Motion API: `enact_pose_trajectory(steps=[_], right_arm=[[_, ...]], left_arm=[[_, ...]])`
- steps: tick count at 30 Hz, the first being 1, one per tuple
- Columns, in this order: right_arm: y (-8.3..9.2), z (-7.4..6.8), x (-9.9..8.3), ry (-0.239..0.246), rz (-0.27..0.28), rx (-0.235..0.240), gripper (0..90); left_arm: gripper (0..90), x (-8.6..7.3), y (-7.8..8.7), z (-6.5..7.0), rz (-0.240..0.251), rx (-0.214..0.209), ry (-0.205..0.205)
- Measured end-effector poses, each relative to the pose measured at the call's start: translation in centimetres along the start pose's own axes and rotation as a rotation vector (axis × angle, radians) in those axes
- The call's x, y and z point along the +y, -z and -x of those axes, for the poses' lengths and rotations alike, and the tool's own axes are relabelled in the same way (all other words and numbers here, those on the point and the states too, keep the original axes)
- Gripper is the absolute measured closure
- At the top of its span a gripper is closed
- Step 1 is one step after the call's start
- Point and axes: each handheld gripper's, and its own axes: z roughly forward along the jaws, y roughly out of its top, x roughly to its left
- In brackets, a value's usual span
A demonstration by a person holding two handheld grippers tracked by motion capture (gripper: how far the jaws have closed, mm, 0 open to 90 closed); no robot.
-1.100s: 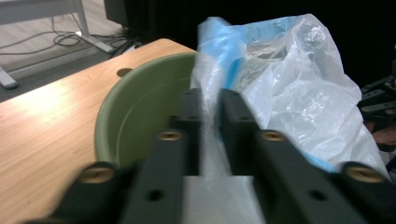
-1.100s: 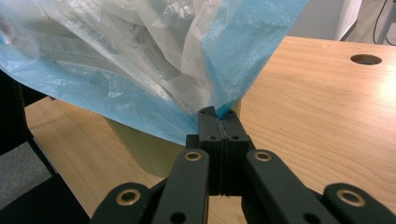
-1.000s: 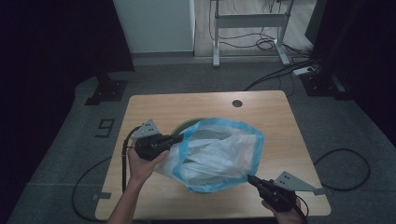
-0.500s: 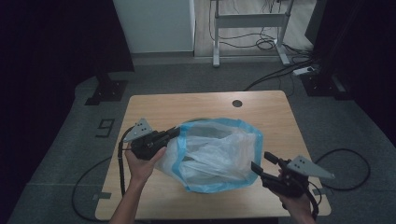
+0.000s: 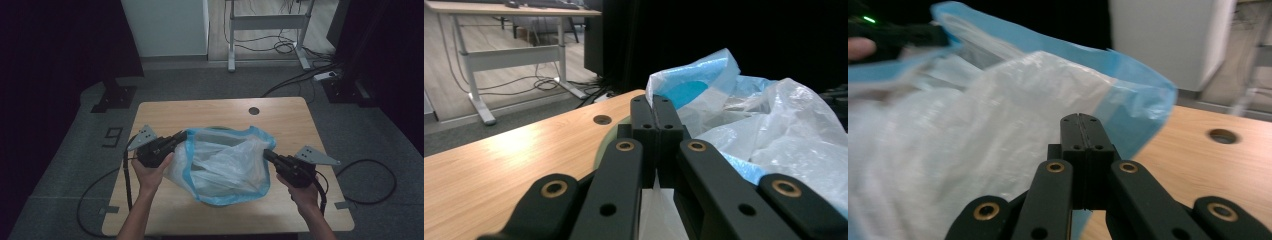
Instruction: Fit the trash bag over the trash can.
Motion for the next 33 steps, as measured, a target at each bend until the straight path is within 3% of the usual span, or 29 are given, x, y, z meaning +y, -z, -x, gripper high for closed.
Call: enact_pose_trajectory(steps=[4,10,14,15,17,20,25,28,33], right_arm=[[-0.2,0.2,0.2,0.031,-0.011,-0.049,89.4],[-0.7,0.9,0.1,0.034,-0.02,-0.07,89.4],[-0.8,1.4,-0.1,0.011,-0.019,-0.074,89.3],[-0.7,1.4,-0.1,-0.001,-0.01,-0.083,86.8],[-0.6,1.4,0.0,-0.044,0.005,-0.071,68.1],[-0.4,1.3,0.1,-0.077,0.005,-0.044,56.2],[0.1,0.5,-0.4,-0.118,-0.029,-0.063,37.3],[0.3,0.3,-1.1,-0.142,-0.061,-0.037,34.1],[-0.2,0.3,-2.3,-0.24,-0.105,0.092,33.8]], left_arm=[[90.0,-0.4,0.1,-0.7,0.017,0.025,0.019],[90.0,-0.9,0.2,-1.7,0.025,0.05,0.039],[90.0,-1.2,0.3,-2.0,0.024,0.046,0.051],[90.0,-1.3,0.3,-2.0,0.026,0.045,0.049],[90.0,-1.3,0.3,-1.9,0.028,0.04,0.049],[90.0,-1.3,0.4,-1.6,0.031,0.035,0.045],[90.0,-1.2,0.7,-1.4,0.035,0.033,0.042],[90.0,-1.1,0.9,-1.3,0.038,0.035,0.042],[90.0,-1.1,0.9,-1.3,0.043,0.044,0.042]])
